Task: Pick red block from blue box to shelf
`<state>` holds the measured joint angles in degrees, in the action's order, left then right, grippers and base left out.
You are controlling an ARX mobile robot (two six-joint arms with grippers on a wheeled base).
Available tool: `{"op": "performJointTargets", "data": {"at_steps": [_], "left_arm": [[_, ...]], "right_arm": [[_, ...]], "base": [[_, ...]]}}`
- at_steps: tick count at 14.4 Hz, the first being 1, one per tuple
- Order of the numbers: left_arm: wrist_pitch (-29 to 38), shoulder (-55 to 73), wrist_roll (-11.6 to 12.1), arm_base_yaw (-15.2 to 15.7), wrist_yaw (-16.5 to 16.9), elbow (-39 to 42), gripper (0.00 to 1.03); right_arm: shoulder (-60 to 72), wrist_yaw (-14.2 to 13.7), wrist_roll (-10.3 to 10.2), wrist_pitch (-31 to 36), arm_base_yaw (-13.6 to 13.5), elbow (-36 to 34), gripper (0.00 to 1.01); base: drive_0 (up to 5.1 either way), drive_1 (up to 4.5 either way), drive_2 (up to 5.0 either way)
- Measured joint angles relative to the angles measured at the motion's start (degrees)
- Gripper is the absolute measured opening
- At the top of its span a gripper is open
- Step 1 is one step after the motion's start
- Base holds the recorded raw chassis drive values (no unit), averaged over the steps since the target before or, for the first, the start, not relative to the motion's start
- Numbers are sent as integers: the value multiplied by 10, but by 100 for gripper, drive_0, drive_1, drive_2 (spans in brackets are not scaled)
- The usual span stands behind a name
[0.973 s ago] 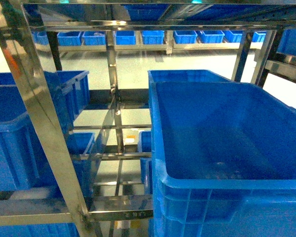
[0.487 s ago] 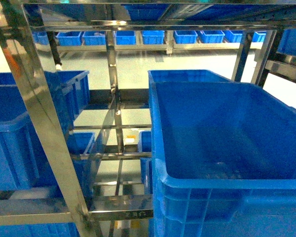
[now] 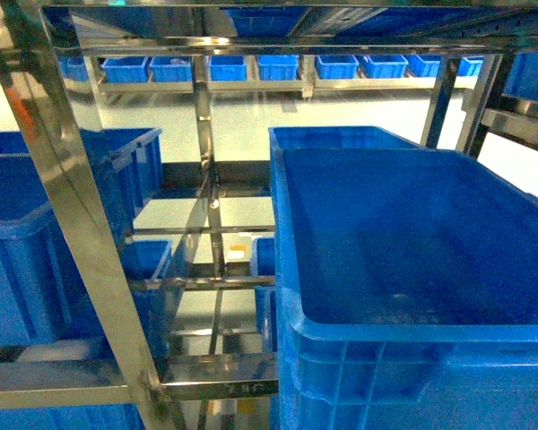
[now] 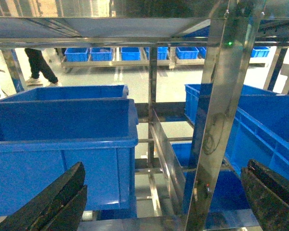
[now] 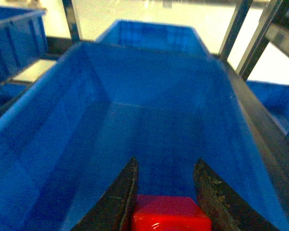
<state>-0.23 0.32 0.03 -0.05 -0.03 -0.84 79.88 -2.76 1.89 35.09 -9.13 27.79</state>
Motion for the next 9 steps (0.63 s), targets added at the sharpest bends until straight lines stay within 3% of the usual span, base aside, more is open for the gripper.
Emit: {"op": "performJointTargets", "data": {"at_steps": [2,3,5,6,7,9], "left_arm": [[0,0,0,0,0,0,98],[0,0,0,0,0,0,98],[0,0,0,0,0,0,98],[-1,0,0,0,0,0,98],[0,0,0,0,-1,0,98],[0,0,0,0,0,0,98]], "right_arm": [[139,1,-21,37,-4,57,52],[147,-17,-25,54,-10,41,63],[28,-24,-25,89,-31,-32,86],[-103,-57,-23,183,-58,-142,86],[-116,-90,-23,241,-27,-186,68],[-136,-80,-23,234,-12,-214,52]], "base": [[0,0,0],[0,0,0],[0,0,0],[0,0,0],[0,0,0],[0,0,0]]}}
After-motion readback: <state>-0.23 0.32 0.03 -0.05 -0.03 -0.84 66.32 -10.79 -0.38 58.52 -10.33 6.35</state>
